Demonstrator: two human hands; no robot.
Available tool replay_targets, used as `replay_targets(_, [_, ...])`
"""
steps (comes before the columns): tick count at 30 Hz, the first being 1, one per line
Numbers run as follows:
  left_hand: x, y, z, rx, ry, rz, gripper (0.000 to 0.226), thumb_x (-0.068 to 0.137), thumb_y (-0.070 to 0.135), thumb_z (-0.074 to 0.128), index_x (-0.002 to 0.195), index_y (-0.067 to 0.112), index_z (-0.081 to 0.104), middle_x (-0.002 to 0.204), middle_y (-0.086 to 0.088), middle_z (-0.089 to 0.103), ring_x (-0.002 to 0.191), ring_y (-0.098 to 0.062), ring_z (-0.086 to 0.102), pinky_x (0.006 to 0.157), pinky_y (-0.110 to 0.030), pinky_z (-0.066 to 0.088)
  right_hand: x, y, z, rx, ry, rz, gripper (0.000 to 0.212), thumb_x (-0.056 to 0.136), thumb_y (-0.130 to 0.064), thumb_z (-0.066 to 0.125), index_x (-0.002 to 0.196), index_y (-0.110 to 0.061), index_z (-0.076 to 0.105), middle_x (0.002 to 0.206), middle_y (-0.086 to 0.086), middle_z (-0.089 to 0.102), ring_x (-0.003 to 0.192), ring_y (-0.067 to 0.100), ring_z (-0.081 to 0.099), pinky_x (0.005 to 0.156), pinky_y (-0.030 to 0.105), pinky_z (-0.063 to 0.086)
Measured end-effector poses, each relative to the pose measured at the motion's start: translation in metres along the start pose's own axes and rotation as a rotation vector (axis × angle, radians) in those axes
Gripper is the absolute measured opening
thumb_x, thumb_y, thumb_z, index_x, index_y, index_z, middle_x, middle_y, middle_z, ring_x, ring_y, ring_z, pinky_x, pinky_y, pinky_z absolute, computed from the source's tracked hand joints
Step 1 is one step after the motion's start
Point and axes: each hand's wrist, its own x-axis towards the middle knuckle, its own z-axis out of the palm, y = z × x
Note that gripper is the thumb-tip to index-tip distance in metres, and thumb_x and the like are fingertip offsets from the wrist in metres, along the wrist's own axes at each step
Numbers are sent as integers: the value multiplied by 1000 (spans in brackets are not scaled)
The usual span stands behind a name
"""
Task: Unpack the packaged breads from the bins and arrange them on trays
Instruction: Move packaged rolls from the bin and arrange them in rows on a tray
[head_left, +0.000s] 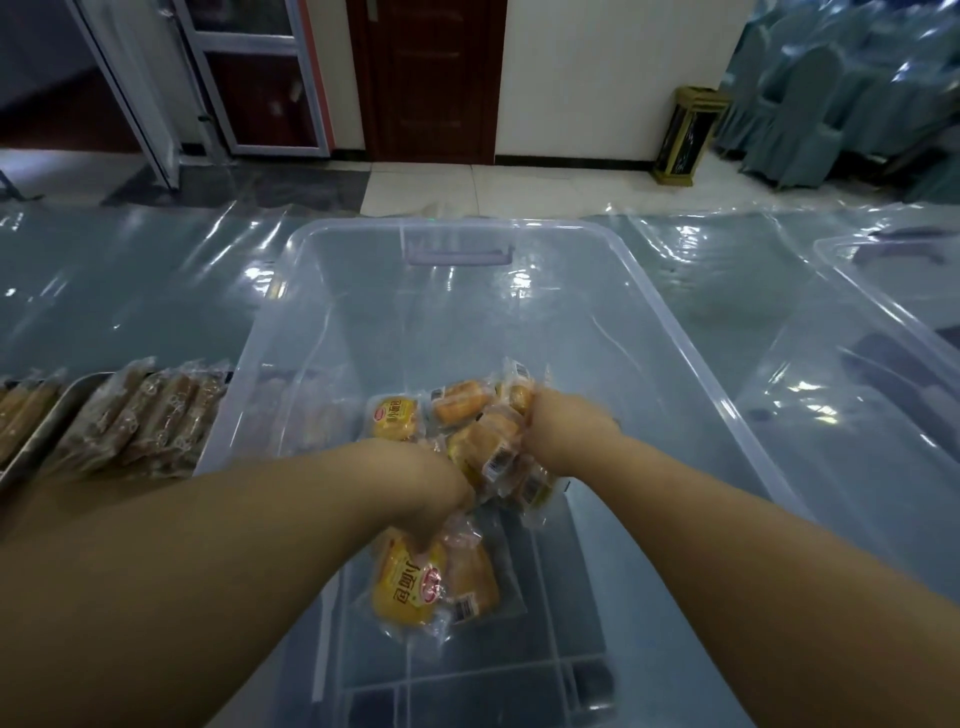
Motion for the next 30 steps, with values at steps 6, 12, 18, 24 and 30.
replay_targets(6, [-42, -14, -32, -200, 175, 62, 31, 83, 26, 65, 109, 26, 49, 93, 8, 49, 86, -16, 49, 70, -28, 41, -16, 2, -38, -72, 133, -103, 19, 90, -15, 50, 108, -14, 56, 96, 7, 56, 79, 25, 48, 68, 31, 40])
replay_targets(12, [-103, -27, -45, -372, 529, -57, 29, 82, 32, 65, 76, 24, 38, 77, 7, 46, 68, -11, 44, 54, -27, 31, -48, 4, -71, 20, 329, -141, 21, 88, -19, 53, 109, -16, 54, 95, 7, 59, 79, 25, 58, 65, 32, 49])
replay_targets(18, [-169, -34, -33, -671, 973, -133, 23, 85, 34, 63, 80, 21, 44, 88, 2, 54, 78, -14, 55, 63, -31, 49, -88, 0, -89, 231, 524, -181, 16, 92, -19, 50, 107, -17, 54, 79, -1, 54, 64, 19, 56, 50, 28, 40])
replay_targets(24, [-216, -47, 0, -836, 1366, -197, 21, 85, 33, 59, 78, 22, 43, 87, 5, 54, 75, -9, 55, 48, -12, 47, -132, -32, -99, 497, 747, -286, 27, 94, -33, 51, 119, -22, 52, 76, -11, 56, 63, -1, 50, 49, 21, 31])
replay_targets(30, [-271, -72, 55, -915, 1556, -283, 22, 84, 42, 57, 80, 27, 41, 85, 4, 55, 76, -11, 55, 56, -28, 44, -192, -100, -96, 637, 808, -438, 10, 94, -32, 51, 104, -32, 49, 70, -12, 56, 61, -17, 52, 43, 12, 30])
